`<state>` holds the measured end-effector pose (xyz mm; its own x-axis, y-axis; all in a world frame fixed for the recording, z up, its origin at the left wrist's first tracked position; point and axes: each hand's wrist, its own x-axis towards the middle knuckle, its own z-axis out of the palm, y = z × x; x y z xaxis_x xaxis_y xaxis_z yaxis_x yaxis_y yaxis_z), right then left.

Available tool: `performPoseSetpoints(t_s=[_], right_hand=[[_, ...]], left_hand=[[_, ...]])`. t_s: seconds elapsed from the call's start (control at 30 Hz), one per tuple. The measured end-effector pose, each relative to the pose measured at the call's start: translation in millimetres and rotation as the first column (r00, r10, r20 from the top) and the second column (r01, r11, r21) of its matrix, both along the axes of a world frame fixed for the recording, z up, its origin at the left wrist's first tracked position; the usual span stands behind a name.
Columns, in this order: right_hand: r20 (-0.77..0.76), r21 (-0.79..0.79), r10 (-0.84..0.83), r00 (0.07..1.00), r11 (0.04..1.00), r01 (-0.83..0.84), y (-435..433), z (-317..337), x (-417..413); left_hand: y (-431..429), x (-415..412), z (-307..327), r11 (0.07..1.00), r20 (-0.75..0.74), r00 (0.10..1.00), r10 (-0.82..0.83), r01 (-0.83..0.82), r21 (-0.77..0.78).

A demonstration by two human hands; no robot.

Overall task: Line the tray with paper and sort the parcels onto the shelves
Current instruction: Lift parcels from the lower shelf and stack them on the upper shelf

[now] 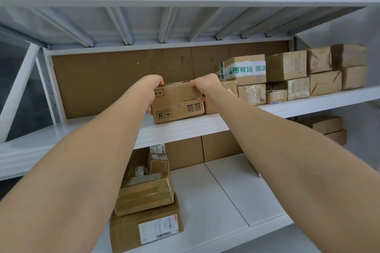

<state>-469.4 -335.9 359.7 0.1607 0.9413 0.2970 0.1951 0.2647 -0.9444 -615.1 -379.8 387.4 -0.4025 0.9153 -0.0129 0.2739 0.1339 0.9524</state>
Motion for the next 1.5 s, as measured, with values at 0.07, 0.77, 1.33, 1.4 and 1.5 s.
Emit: performPoseSetpoints(t_s=[0.07, 0.77, 1.33, 1.4, 1.5], right_hand=[[0.072, 0.047, -0.050, 0.996, 0.998, 0.047, 3, -2, 1], [0.092, 0.191, -0.237, 0.967, 0.957, 0.216, -33, -24, 52], [0.154, 0.164, -0.396, 0.905, 0.914, 0.372, -70, -109, 103], [0.190, 0.129, -0.390, 0.901, 0.920, 0.371, -71, -123, 104], [0.216, 0.052, -0.335, 0.917, 0.942, 0.332, -73, -146, 104]], left_hand=[[3, 1, 1, 1.000, -0.023, 1.000, 0.011, -0.011, 0.019], [-1, 72, -21, 0.775, -0.588, 0.697, 0.410, 0.073, 0.628], [-28, 141, -129, 0.726, -0.757, 0.634, 0.161, 0.443, 0.526], [-28, 140, -144, 0.778, -0.757, 0.647, 0.091, 0.429, 0.460], [-26, 133, -169, 0.866, -0.804, 0.594, -0.029, 0.417, 0.277]])
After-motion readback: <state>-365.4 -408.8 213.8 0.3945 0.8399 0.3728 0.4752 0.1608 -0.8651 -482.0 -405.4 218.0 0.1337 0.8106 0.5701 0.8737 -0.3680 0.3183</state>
